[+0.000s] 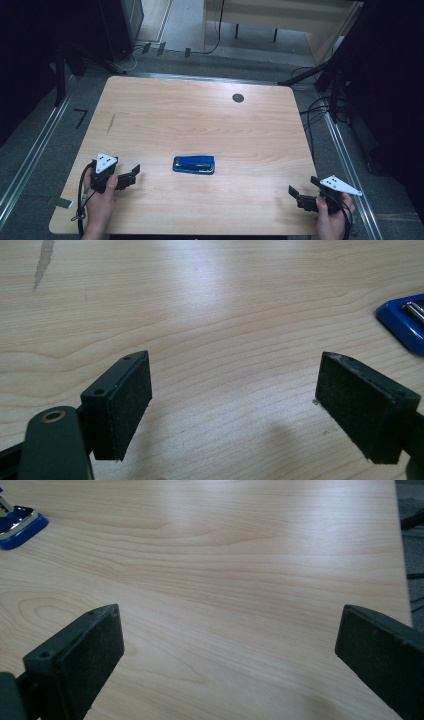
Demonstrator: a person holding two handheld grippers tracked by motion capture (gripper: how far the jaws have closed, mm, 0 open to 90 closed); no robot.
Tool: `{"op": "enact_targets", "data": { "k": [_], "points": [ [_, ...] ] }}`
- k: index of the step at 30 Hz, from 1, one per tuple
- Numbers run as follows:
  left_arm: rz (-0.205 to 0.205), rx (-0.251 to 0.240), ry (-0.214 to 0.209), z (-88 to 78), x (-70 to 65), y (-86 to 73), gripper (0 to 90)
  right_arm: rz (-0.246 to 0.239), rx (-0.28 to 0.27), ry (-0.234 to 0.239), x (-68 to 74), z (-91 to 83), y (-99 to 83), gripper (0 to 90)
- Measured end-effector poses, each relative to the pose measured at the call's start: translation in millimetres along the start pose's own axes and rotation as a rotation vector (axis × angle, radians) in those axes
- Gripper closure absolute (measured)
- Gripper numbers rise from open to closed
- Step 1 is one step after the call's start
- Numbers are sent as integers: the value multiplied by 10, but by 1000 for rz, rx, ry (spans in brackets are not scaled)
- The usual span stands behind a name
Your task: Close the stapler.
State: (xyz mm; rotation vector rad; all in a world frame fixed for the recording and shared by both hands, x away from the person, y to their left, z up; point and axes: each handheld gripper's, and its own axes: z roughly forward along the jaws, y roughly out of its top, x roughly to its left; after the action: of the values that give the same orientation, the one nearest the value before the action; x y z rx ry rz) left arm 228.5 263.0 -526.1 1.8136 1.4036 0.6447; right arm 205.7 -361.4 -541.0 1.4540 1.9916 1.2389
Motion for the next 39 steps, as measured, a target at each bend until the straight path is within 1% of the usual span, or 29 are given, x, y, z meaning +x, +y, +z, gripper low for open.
{"op": "enact_targets", "data": {
  "k": [4, 5, 9, 14, 16, 18, 20, 22, 24, 26, 27, 28, 31, 34, 37, 39],
  "points": [
    [0, -1, 2, 1, -2, 0, 156, 11, -3, -8, -82, -59, -50, 0],
    [0, -1, 2, 0, -2, 0, 156, 19, -5, -4, -114, -79, -73, 0],
    [0, -1, 2, 0, -2, 0, 156, 23, -14, 10, -194, -114, -124, 0],
    [0, 0, 0, 0, -1, 0, 156, 33, -16, -7, -269, -155, -173, 0],
    [2, -2, -1, -1, -2, -1, 156, 47, -16, -17, -295, -167, -188, 0],
    [1, -1, -3, -1, 0, 0, 156, 54, -27, -16, -316, -184, -195, 0],
    [1, -2, -7, -1, 4, -1, 156, 53, -32, -13, -318, -188, -197, 0],
    [3, -3, -7, 0, 2, -1, 156, 37, -32, -21, -302, -185, -196, 0],
    [3, 0, -5, -2, 1, 0, 156, 16, -23, -19, -283, -177, -195, 0],
    [0, 1, -5, -2, 6, 0, 156, 9, -7, -21, -279, -167, -191, 0],
    [-3, 0, -4, -1, 6, 0, 156, 0, 4, -18, -280, -159, -188, 0],
    [-7, -2, -4, -2, 8, -1, 156, 2, 9, -13, -280, -159, -187, 0],
    [-10, -3, -5, -1, 13, -1, 155, -9, 9, -20, -267, -156, -186, 0],
    [-7, 1, 3, 0, 5, 0, 156, -36, 15, -31, -247, -148, -185, 0],
    [7, 2, 10, 3, -9, 0, 156, -41, 29, -23, -241, -134, -180, 0],
    [15, 5, 13, 4, -18, 1, 156, -30, 15, -10, -248, -136, -177, 0]
  ]
}}
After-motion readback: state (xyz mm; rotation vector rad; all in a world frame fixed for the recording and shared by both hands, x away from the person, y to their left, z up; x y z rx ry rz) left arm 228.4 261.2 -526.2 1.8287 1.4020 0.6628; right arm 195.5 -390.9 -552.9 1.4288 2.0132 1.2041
